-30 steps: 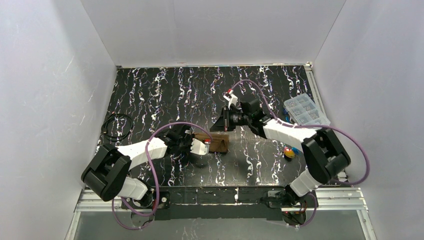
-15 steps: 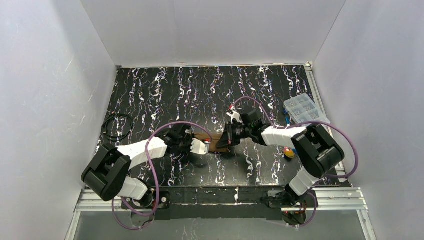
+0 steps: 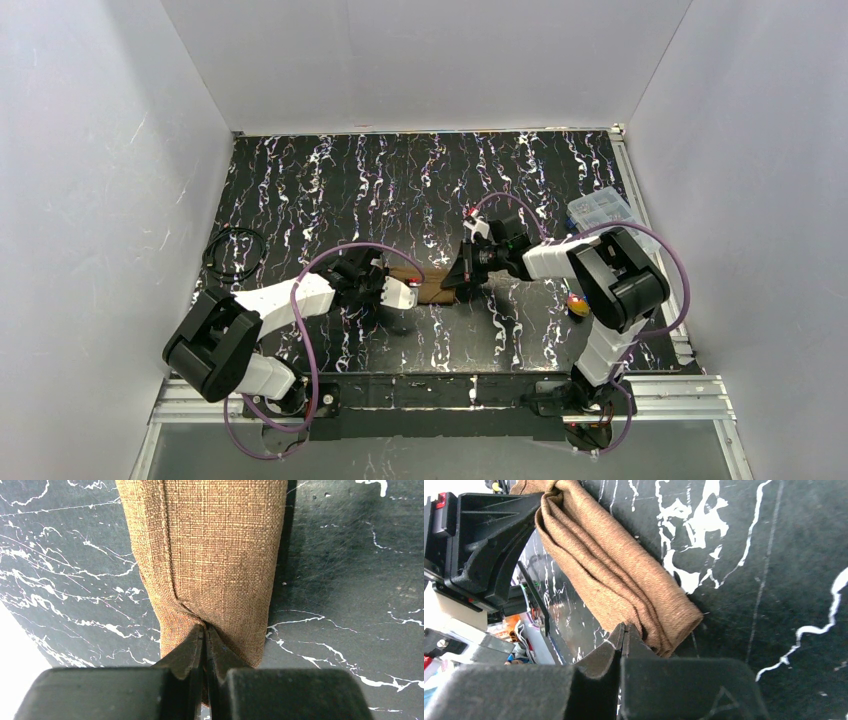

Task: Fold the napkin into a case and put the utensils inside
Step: Smooth out the smaller rectangle-folded napkin at the center of the board.

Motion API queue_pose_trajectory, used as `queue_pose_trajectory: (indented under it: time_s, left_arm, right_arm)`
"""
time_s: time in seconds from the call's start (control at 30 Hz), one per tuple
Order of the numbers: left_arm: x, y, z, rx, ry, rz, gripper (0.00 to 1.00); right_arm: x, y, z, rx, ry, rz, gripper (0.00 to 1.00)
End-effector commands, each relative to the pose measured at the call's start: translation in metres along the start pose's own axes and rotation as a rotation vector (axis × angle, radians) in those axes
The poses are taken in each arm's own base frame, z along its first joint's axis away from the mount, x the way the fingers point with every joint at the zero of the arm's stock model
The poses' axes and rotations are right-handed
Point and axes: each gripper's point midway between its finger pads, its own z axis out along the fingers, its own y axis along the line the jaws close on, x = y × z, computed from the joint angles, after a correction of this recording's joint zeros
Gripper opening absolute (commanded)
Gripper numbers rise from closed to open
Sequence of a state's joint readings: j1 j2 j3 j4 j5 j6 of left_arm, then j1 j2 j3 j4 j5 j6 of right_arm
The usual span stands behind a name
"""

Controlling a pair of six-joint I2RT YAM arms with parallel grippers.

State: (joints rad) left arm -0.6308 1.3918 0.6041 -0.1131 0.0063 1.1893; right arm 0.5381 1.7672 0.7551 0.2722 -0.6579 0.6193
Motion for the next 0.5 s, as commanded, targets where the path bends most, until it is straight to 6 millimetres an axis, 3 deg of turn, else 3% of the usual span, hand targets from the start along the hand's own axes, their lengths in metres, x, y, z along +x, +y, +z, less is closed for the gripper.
queue_pose_trajectory:
  time_s: [0.0, 0.3, 0.47]
  left_arm:
    - [0.012, -0.041, 0.001, 0.153, 0.036, -0.023, 0.00]
    - [-0.002, -0.022, -0.012, 0.159, -0.002, -0.157, 0.00]
    - [0.008, -0.040, -0.003, 0.190, 0.016, -0.088, 0.00]
  right_arm:
    - [0.000, -0.011, 0.006, -0.012, -0.006, -0.013, 0.02]
    - [0.007, -0.030, 0.004, 0.073, -0.012, 0.012, 0.02]
    - [-0.004, -0.027, 0.001, 0.104, -0.050, 0.003, 0.02]
